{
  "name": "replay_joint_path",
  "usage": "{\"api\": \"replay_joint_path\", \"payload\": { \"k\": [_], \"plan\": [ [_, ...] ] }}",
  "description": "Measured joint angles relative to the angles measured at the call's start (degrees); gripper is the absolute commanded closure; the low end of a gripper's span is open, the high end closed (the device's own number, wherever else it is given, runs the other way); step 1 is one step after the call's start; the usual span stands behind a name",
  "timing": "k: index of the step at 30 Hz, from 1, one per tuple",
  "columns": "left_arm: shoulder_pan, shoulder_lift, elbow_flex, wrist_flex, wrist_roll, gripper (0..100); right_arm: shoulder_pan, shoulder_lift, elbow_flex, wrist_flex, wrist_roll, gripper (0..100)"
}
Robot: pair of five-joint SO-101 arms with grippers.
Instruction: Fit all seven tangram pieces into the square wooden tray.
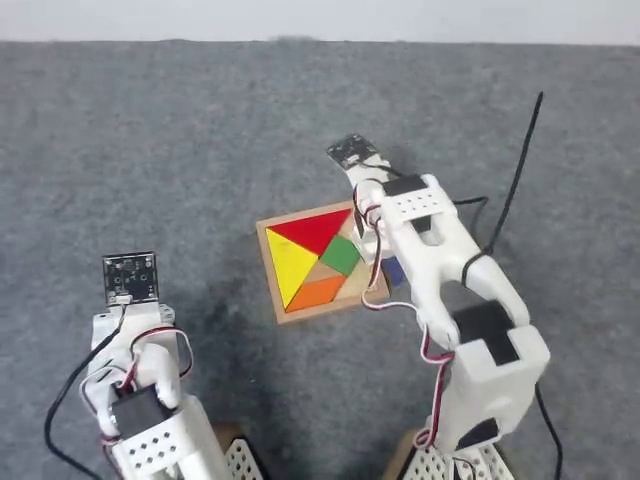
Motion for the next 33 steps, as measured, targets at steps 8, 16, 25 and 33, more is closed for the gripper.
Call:
{"api": "replay_joint_path", "payload": {
  "k": [8, 16, 25, 33],
  "plan": [
    [0.0, 0.0, 0.0, 0.0, 0.0, 98, 3.5, 4.5, -2.2, -0.1, 0.5, 75.0],
    [0.0, 0.0, 0.0, 0.0, 0.0, 98, 4.3, 2.7, 1.4, -0.4, 2.0, 82.0],
    [0.0, 0.0, 0.0, 0.0, 0.0, 98, 6.3, 1.7, 2.8, -1.0, -0.1, 94.5],
    [0.0, 0.0, 0.0, 0.0, 0.0, 98, 7.6, -7.2, 9.7, -0.7, -4.9, 94.0]
  ]
}}
